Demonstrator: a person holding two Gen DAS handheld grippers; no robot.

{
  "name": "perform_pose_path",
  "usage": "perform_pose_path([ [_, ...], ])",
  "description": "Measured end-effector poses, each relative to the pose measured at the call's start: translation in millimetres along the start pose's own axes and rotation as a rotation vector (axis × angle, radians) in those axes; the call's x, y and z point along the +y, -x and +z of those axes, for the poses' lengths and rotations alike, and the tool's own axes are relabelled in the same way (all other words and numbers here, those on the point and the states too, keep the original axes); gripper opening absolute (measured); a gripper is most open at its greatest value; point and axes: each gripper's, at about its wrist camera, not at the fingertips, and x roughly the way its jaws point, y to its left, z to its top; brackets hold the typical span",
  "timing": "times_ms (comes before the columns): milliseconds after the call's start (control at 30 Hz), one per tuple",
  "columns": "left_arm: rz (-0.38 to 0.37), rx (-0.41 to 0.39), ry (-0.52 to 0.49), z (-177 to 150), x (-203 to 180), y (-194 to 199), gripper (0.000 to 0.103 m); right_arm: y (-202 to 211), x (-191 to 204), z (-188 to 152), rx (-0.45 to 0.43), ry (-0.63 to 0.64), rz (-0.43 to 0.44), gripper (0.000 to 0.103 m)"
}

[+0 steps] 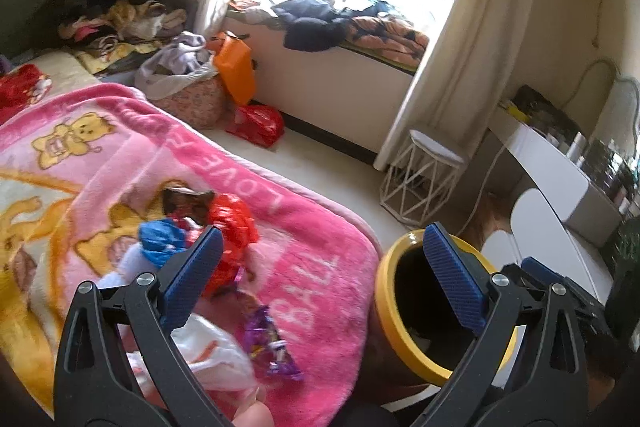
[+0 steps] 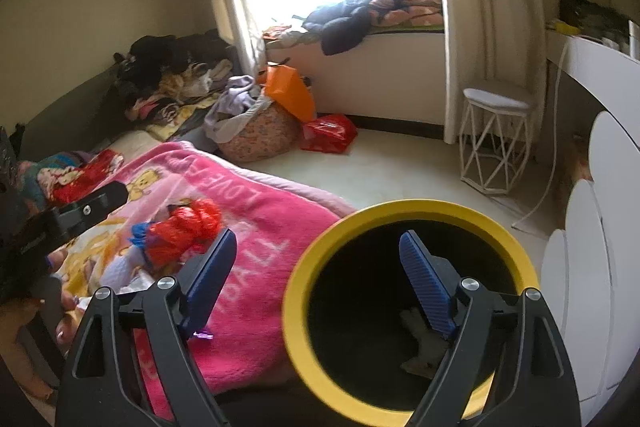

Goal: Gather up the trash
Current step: 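Move both tools back over the trash on the blanket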

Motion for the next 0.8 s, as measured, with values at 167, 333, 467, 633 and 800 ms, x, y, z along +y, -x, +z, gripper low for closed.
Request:
perform_pose_path([
  [167, 0.029, -0.019, 0.027, 2.9, 20.4, 10.0, 0.092, -2.6, 23.6, -2.4, 0.006, 0.037, 0.033, 0.081],
  [333, 0.065, -0.031, 0.052, 4.5, 39.4, 18.8, 0.092, -7.9, 41.5, -7.1, 0.022, 0.068, 0.067, 0.082],
  [467, 0.096, -0.041, 0.07, 4.2, 56.8, 27.0, 0.092, -13.2, 60.3, -11.9, 0.041, 0.102, 0.093, 0.082],
  [633, 0.123, -0.037, 0.066, 2.0, 74.4, 35.7, 0.092, -19.8, 79.2, -17.4, 0.056, 0.136, 0.125, 0.082],
  [800, 0.146, -0.023, 0.05, -5.4, 91.5, 43.3, 0.092, -30.4, 98.4, -21.2, 0.081, 0.167, 0.154, 0.082],
])
